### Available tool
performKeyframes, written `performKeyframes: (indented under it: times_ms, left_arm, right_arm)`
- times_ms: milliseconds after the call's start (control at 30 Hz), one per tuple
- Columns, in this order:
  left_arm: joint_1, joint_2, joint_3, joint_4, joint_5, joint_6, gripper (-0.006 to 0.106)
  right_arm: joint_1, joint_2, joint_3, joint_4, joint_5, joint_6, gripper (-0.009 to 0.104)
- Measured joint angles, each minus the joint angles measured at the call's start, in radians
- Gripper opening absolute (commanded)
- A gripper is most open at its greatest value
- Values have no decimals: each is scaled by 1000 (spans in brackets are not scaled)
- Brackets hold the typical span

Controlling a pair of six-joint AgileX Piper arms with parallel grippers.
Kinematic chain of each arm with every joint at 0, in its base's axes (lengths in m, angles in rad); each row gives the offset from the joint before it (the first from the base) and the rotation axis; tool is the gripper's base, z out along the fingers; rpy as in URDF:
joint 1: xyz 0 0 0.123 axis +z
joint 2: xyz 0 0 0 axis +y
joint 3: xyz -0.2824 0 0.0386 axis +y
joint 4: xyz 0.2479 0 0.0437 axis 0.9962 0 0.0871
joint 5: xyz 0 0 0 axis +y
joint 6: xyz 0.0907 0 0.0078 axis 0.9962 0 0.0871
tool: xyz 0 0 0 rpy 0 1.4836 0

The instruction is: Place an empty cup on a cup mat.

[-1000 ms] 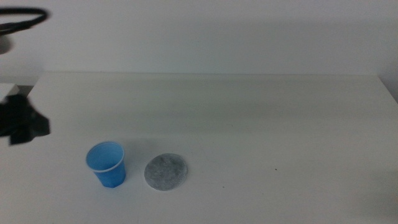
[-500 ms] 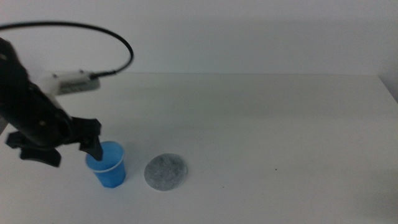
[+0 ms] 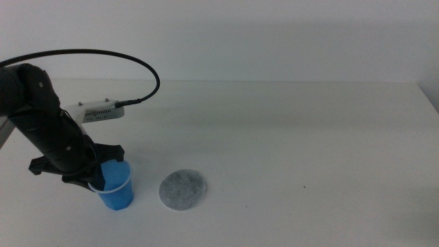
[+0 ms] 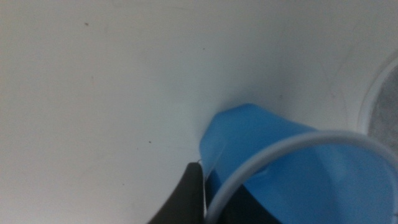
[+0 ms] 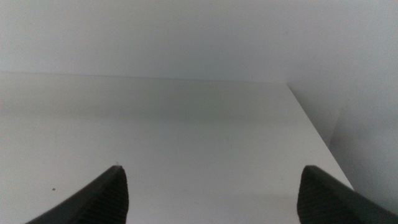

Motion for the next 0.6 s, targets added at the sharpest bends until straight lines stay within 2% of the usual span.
performKeyframes:
  times_ms: [167, 333, 600]
  left_arm:
    - [-17, -29, -35, -23, 46, 1, -2]
    - [-128, -62, -152, -4, 87, -66, -2]
    - [-282, 69, -253, 6, 106, -126, -2]
  right_arm:
    - [0, 0, 0, 0, 0, 0, 93]
    - [0, 0, 0, 0, 0, 0, 93]
    - [0, 0, 0, 0, 0, 0, 93]
